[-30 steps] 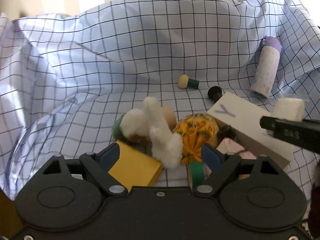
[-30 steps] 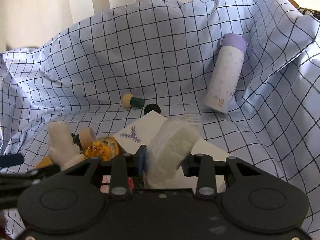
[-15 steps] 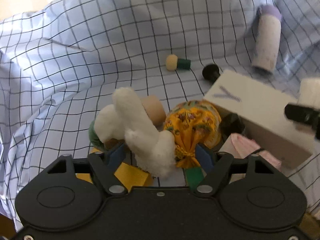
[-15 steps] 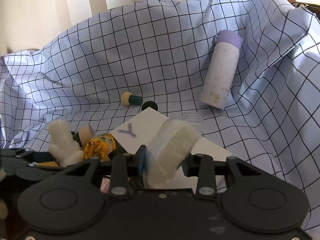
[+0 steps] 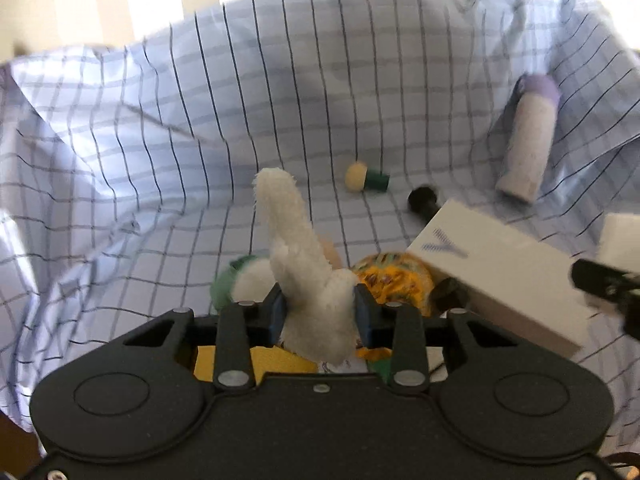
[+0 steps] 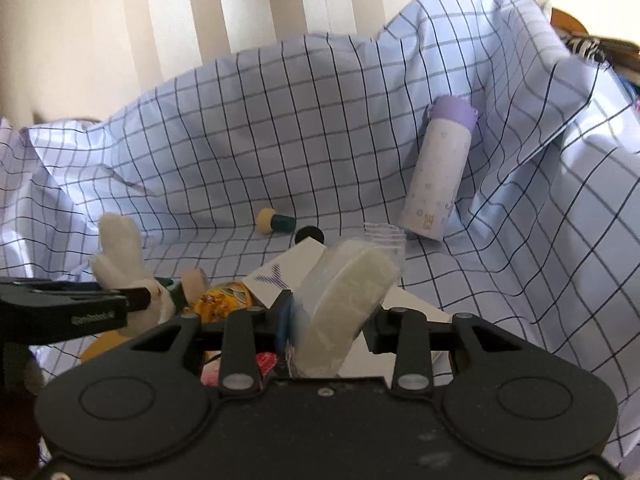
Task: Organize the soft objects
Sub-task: 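Carry the white bunny in the left gripper over the basket and release it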
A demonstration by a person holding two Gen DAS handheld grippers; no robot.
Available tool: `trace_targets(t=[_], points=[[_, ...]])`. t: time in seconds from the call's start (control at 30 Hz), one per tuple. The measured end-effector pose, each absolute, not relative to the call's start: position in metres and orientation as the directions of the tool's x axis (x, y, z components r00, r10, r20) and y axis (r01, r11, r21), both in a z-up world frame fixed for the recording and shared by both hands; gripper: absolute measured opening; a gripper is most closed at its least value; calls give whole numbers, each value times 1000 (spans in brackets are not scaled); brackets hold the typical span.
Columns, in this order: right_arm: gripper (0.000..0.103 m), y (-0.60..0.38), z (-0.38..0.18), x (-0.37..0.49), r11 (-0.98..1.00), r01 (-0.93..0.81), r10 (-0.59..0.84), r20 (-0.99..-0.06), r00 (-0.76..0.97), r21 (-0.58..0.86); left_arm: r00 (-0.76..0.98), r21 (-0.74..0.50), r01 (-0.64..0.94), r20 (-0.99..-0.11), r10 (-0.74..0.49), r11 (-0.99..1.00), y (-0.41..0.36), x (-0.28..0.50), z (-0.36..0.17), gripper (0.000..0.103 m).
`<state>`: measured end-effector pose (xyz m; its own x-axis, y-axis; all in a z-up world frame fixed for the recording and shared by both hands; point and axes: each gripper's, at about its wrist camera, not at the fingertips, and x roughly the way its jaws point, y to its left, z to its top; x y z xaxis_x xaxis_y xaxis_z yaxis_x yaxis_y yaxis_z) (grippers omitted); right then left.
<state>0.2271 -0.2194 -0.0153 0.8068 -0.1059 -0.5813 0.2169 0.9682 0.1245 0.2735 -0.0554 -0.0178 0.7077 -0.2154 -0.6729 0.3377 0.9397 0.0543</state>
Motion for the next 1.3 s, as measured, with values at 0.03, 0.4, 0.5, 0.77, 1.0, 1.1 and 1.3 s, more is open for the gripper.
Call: trace_targets(t=[0.03,0.4,0.5,0.77,1.0,1.1,1.3], points=[[35,-218,-12,222,969,213,-104,-575,812,125,715,53,338,-664,-220,940,-54,268,-12,36],[35,-204,17,153,973,164,-53,-530,846,164,724,-41,356,-619,-303,934,-30,179,38,36],[35,-195,20,133,974,152,-41,-525,850,169,705,-69,358,-634,-318,931,-25,159,37,36],[35,-178,18,73,974,135,-17,-535,845,183,635,-187,320,-685,-357,929,-10,108,20,36],[35,-169,12,35,974,129,-8,-539,842,188,605,-221,273,-717,-346,936,-8,80,3,36],[35,-167,10,23,973,129,-5,-539,842,191,595,-238,253,-726,-345,938,-7,71,-5,36],[35,-167,7,2,972,122,4,-534,846,201,598,-241,235,-727,-336,942,-6,53,-10,37]])
